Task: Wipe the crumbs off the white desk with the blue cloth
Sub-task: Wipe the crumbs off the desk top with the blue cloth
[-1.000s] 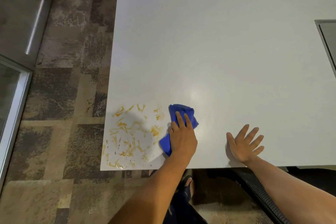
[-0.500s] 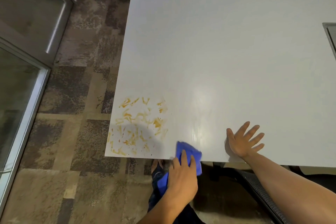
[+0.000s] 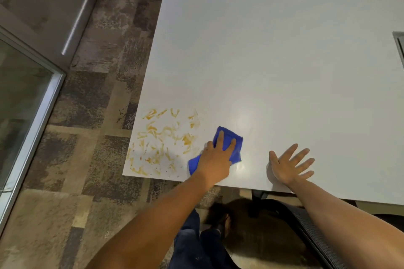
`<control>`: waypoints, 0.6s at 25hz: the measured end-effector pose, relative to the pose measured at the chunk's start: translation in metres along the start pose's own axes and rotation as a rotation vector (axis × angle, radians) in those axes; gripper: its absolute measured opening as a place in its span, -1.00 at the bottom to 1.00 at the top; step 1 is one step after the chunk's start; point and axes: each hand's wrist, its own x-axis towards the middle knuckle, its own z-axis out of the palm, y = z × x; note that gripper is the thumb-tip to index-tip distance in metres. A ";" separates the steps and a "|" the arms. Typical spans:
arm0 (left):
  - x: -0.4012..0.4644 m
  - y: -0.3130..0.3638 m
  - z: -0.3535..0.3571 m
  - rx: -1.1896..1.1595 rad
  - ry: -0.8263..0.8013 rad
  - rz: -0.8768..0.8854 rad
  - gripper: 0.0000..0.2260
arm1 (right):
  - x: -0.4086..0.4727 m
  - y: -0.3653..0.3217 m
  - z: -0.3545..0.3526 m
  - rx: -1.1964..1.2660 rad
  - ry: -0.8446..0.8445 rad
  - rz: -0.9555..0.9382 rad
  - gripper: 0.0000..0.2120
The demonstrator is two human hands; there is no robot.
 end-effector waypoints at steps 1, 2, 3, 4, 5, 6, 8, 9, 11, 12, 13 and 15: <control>-0.003 0.004 0.005 -0.026 -0.015 0.015 -0.30 | 0.001 0.000 -0.001 0.003 -0.001 0.003 -0.16; -0.010 0.013 0.009 -0.049 -0.044 0.052 -0.28 | -0.001 0.000 -0.004 0.004 -0.009 0.008 -0.15; -0.019 0.024 0.011 -0.058 -0.087 0.087 -0.28 | 0.000 0.000 -0.003 0.009 -0.010 0.008 -0.15; -0.029 0.034 0.012 -0.056 -0.121 0.125 -0.30 | -0.001 0.000 -0.002 0.005 -0.023 0.010 -0.14; -0.038 0.042 0.011 -0.048 -0.118 0.143 -0.33 | 0.000 0.001 0.000 -0.001 -0.016 0.007 -0.13; -0.043 0.045 0.009 -0.044 -0.083 0.148 -0.34 | 0.001 0.000 0.004 0.001 -0.007 0.018 -0.10; -0.043 0.039 0.007 -0.032 0.064 0.084 -0.32 | 0.003 -0.002 0.008 0.026 0.001 0.094 -0.07; -0.040 0.032 0.005 -0.018 0.158 0.052 -0.30 | 0.002 -0.002 0.008 -0.001 0.005 0.101 -0.11; -0.034 0.014 0.003 0.029 0.331 0.004 -0.27 | 0.002 -0.001 0.004 -0.022 0.005 0.056 -0.15; -0.031 0.004 0.005 0.057 0.381 -0.014 -0.25 | 0.000 -0.001 -0.002 -0.014 -0.014 0.025 -0.15; -0.028 -0.004 0.008 0.079 0.392 -0.015 -0.23 | 0.001 0.000 -0.002 -0.020 -0.020 0.014 -0.14; -0.023 -0.013 0.020 0.111 0.300 0.051 -0.25 | 0.000 -0.001 -0.004 -0.021 -0.014 0.017 -0.14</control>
